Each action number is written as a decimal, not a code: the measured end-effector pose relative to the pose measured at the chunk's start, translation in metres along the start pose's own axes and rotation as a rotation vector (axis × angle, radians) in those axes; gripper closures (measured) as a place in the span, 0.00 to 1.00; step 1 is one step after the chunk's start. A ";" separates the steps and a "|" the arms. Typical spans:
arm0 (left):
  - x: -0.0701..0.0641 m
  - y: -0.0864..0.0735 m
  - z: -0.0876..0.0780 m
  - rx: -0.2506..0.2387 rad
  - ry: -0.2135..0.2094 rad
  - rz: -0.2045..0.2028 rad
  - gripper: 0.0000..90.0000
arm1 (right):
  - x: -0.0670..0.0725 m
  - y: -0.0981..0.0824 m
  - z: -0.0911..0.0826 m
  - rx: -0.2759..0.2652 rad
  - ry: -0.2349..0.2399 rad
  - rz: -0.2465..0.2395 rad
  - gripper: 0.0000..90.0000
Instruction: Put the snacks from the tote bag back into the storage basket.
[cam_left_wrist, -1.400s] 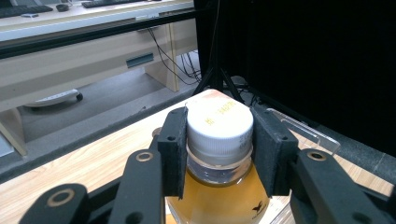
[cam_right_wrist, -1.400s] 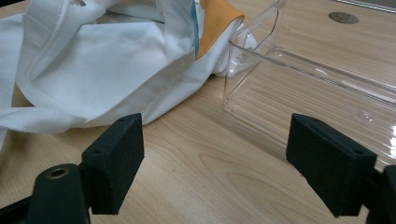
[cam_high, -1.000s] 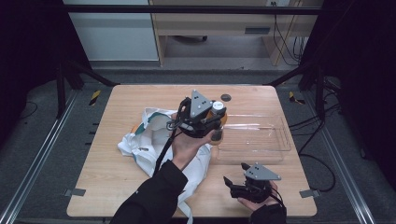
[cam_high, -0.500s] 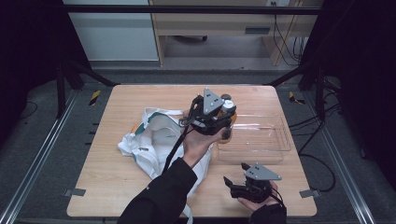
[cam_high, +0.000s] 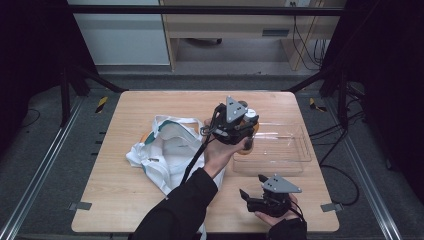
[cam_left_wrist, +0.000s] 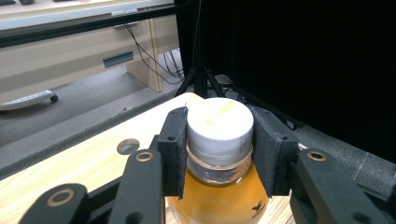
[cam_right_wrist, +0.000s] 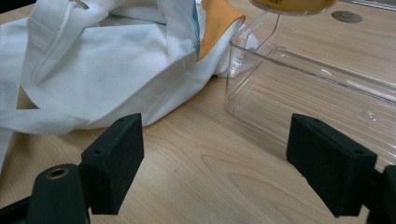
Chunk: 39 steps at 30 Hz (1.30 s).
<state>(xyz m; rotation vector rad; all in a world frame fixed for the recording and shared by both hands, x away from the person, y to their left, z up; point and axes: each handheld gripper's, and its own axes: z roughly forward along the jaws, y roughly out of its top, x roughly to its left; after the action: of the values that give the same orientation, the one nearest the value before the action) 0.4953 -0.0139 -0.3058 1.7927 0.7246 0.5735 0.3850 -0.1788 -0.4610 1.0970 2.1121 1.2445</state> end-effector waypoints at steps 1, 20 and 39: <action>0.000 -0.001 0.002 0.000 0.000 -0.004 0.66 | 0.000 0.000 0.000 0.000 0.000 0.000 0.22; 0.001 -0.018 0.021 0.029 0.006 -0.004 0.66 | 0.000 0.000 0.000 -0.002 0.001 0.000 0.22; 0.001 -0.041 0.030 0.072 -0.001 -0.009 0.66 | 0.000 0.000 0.000 0.001 0.002 -0.004 0.22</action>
<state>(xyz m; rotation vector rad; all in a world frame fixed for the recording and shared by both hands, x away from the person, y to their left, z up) 0.5076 -0.0227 -0.3544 1.8547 0.7606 0.5464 0.3853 -0.1789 -0.4614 1.0919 2.1153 1.2438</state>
